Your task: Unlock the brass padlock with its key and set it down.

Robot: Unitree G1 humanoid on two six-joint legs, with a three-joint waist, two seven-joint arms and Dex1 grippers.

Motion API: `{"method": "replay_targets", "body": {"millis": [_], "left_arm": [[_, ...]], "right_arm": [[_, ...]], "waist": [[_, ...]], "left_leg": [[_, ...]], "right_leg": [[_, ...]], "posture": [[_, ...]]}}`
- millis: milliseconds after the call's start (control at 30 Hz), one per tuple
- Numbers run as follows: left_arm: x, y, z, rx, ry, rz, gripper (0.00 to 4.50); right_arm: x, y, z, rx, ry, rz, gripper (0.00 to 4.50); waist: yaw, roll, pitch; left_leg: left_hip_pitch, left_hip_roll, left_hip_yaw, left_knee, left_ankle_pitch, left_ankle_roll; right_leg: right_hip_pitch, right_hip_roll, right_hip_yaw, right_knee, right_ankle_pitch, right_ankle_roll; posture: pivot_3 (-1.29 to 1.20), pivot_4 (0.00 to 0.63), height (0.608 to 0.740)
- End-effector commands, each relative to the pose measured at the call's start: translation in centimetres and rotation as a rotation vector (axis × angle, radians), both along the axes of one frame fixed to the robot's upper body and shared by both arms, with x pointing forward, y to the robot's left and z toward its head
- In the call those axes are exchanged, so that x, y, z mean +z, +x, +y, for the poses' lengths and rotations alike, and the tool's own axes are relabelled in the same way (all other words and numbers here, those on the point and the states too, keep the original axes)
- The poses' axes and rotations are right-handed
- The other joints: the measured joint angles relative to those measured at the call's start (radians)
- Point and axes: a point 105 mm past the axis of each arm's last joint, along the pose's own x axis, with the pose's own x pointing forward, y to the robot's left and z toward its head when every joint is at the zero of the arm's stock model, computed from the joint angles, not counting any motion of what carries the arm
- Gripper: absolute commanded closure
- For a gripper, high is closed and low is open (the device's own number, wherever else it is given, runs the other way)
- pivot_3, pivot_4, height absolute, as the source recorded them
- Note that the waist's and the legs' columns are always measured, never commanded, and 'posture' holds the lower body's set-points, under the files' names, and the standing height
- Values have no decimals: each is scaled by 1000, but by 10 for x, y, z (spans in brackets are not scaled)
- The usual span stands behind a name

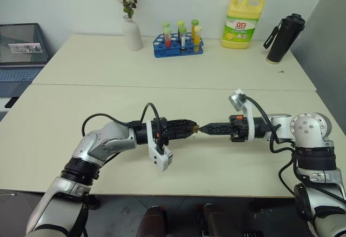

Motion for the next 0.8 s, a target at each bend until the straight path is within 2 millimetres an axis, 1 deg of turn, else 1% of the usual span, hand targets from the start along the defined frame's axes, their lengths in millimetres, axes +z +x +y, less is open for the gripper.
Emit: {"method": "replay_targets", "body": {"millis": [33,267,367,533,633,700,800], "left_arm": [[-3,-2,-2,-12,17,-8,3538],[-5,-2,-3,-15,23,-11,3538],[-6,-1,-2,-11,17,0,3538],[-5,-1,-2,-6,7,13,3538],[-6,-1,-2,2,5,22,3538],[-6,0,0,13,-4,34,3538],[-6,-1,1,16,-6,41,3538]], "right_arm": [[23,-4,7,54,75,-46,4500],[23,-3,9,44,81,-1,4500],[22,-3,11,44,57,-35,4500],[17,0,10,13,-5,-179,4500],[19,3,6,-23,37,-179,3852],[19,-2,-2,-14,7,-263,3173],[17,-7,-8,-2,-36,-366,2100]], "waist": [[0,0,0],[-1,0,0],[-1,0,0],[-3,0,0],[-5,0,0],[-4,0,0],[-1,0,0]], "left_leg": [[0,0,0,0,0,0],[0,0,0,0,0,0],[0,0,0,0,0,0],[0,0,0,0,0,0],[0,0,0,0,0,0],[0,0,0,0,0,0],[-1,0,-1,0,0,0]], "right_leg": [[0,0,0,0,0,0],[0,0,0,0,0,0],[0,0,0,0,0,0],[-1,0,0,0,0,0],[-1,0,0,0,-2,4],[-1,0,0,0,-2,3],[-1,0,0,0,-2,3]], "posture": [[0,150,740],[0,150,740],[0,150,740],[0,150,740],[0,150,740],[0,150,740],[0,150,740]]}}
